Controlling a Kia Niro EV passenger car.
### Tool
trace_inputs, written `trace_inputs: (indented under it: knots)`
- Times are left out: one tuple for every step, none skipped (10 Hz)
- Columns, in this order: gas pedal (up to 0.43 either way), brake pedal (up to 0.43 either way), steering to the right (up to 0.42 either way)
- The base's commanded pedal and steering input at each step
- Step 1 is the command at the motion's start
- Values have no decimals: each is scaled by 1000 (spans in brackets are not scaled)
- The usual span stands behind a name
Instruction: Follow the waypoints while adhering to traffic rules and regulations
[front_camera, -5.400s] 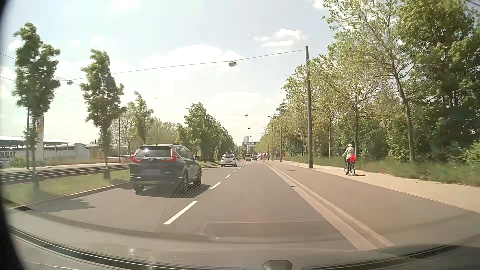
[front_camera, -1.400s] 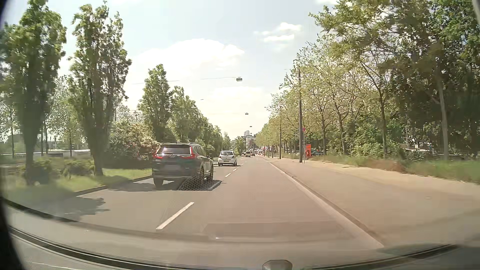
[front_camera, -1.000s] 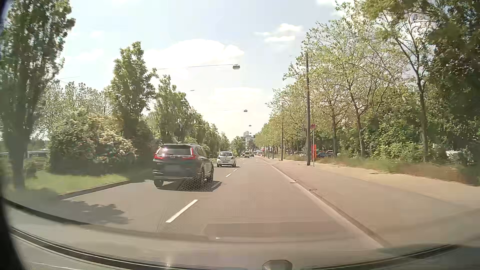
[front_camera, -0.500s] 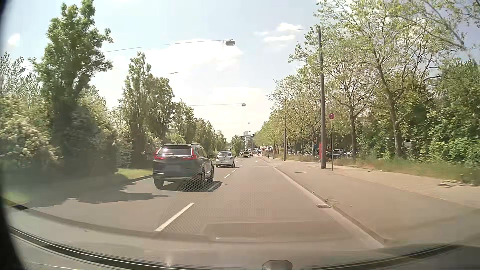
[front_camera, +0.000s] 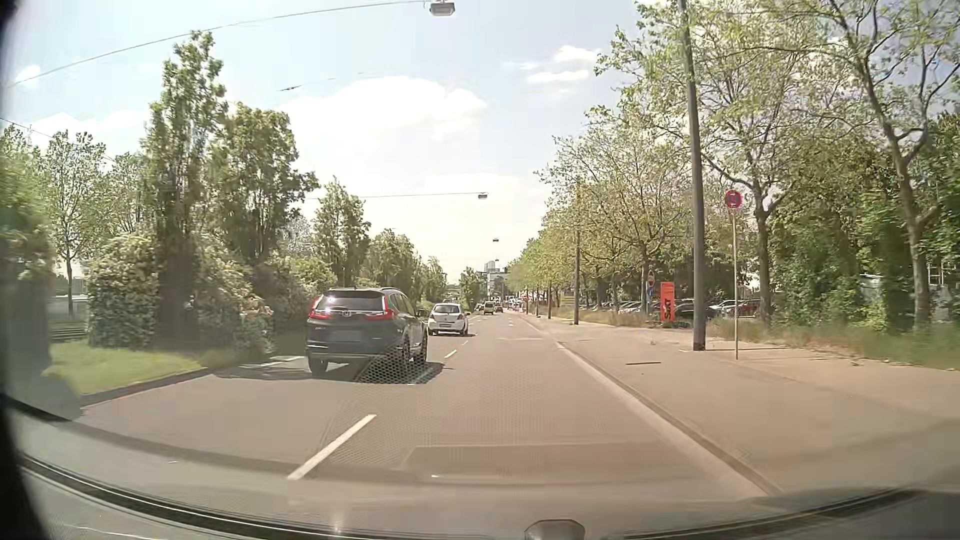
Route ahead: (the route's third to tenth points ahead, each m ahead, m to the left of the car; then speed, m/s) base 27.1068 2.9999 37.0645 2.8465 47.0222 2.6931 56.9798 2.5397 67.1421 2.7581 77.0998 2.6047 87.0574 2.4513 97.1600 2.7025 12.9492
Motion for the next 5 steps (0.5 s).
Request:
trace_inputs:
  knots:
    - [28,30,3]
    - [28,30,2]
    - [39,30,2]
    - [39,30,2]
    - [39,30,1]
